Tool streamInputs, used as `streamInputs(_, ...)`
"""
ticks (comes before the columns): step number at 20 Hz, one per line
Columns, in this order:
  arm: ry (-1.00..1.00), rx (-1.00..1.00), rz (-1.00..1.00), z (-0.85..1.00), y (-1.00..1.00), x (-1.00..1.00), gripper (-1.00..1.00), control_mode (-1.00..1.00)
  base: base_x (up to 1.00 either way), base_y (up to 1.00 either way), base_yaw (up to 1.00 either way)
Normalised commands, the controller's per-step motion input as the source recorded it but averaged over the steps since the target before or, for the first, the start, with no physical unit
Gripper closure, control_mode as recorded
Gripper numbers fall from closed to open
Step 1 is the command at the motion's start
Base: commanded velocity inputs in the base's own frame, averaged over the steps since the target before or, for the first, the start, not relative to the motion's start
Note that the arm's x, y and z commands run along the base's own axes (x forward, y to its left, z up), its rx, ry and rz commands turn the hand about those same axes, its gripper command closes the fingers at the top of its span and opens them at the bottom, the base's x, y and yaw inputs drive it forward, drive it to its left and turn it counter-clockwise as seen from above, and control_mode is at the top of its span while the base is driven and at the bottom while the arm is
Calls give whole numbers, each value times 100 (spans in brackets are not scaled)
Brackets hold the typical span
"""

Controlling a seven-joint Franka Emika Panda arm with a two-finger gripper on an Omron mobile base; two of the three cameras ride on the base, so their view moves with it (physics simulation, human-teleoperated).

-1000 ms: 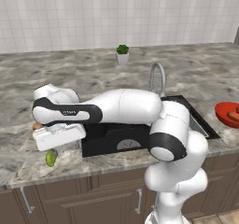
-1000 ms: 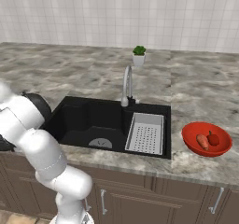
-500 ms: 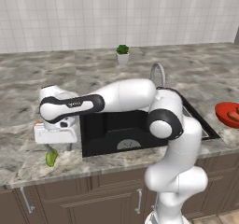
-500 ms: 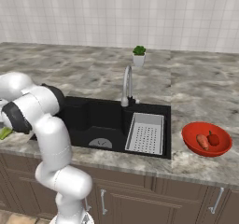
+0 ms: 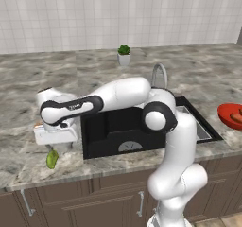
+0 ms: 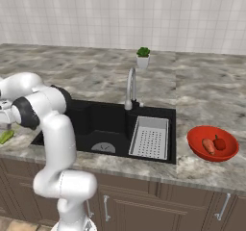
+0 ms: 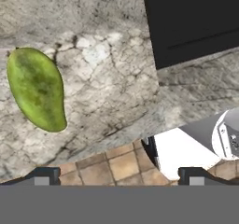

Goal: There is a mixed pile of frozen fruits and vegetables on the counter. Locate all the frozen vegetables and place the items in a bowl on the counter. Take all the frozen fruits and defrost them in a running sink.

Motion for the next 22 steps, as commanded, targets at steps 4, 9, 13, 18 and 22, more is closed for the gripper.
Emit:
streamInputs(4, -18, 0, 11, -30, -10, 34, -100, -100, 0, 0, 0)
streamInputs(9, -14, 9, 7, -17, 14, 12, -100, -100, 0, 0, 0)
streamInputs(13, -9, 18, 0, -24, 3, -1, -100, -100, 0, 0, 0)
streamInputs(18, 7, 11, -6, -22, -25, 4, -100, -100, 0, 0, 0)
streamInputs(22, 3, 4, -1, -22, -11, 5, -100, -100, 0, 0, 0)
